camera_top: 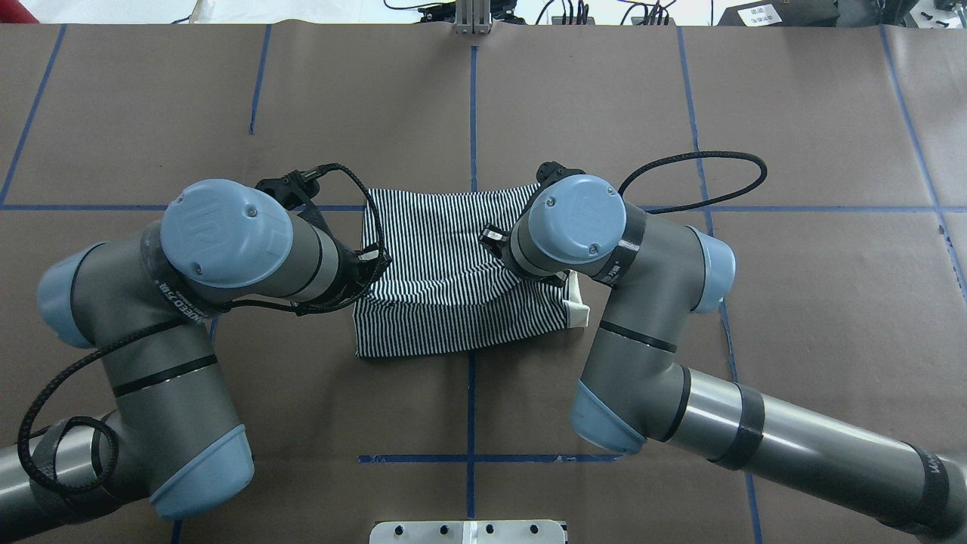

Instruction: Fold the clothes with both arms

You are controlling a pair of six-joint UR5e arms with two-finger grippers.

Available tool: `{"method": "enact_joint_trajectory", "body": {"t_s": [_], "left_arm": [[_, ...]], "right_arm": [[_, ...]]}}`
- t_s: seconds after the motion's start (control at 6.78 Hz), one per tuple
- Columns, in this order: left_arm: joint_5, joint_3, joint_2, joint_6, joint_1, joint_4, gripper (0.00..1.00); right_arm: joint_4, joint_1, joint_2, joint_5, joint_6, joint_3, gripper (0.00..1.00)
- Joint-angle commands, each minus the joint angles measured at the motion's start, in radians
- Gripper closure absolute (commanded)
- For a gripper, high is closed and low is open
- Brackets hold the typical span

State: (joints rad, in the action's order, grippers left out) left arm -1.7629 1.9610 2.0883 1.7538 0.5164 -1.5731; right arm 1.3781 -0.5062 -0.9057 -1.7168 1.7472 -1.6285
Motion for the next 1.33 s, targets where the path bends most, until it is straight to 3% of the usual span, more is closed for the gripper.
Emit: {"method": "enact_joint_trajectory", "body": {"t_s": [0.0, 0.29, 0.44, 0.59, 0.74, 0.88, 1.18], "left_arm": [[-0.001, -0.033, 0.012, -0.007, 0.005, -0.010, 1.00], [-0.001, -0.082, 0.021, -0.005, 0.007, -0.057, 1.00], [-0.003, -0.170, 0.060, -0.007, 0.055, -0.102, 1.00], [-0.004, -0.339, 0.137, -0.005, 0.147, -0.170, 0.63], [-0.030, -0.499, 0.182, -0.064, 0.268, -0.291, 0.01], [-0.114, -0.561, 0.183, -0.177, 0.380, -0.351, 0.00], [-0.144, -0.559, 0.177, -0.237, 0.407, -0.351, 0.00]], "right_arm": [[-0.027, -0.015, 0.028, 0.000, -0.011, 0.064, 1.00], [-0.025, -0.037, 0.039, 0.000, -0.033, 0.065, 1.00], [-0.022, -0.076, 0.100, -0.006, -0.067, 0.135, 1.00], [-0.027, -0.119, 0.222, -0.017, -0.075, 0.321, 1.00], [-0.100, -0.173, 0.311, -0.021, -0.107, 0.513, 0.01], [-0.190, -0.242, 0.312, -0.070, -0.198, 0.591, 0.00], [-0.189, -0.317, 0.292, -0.168, -0.334, 0.599, 0.00]]}}
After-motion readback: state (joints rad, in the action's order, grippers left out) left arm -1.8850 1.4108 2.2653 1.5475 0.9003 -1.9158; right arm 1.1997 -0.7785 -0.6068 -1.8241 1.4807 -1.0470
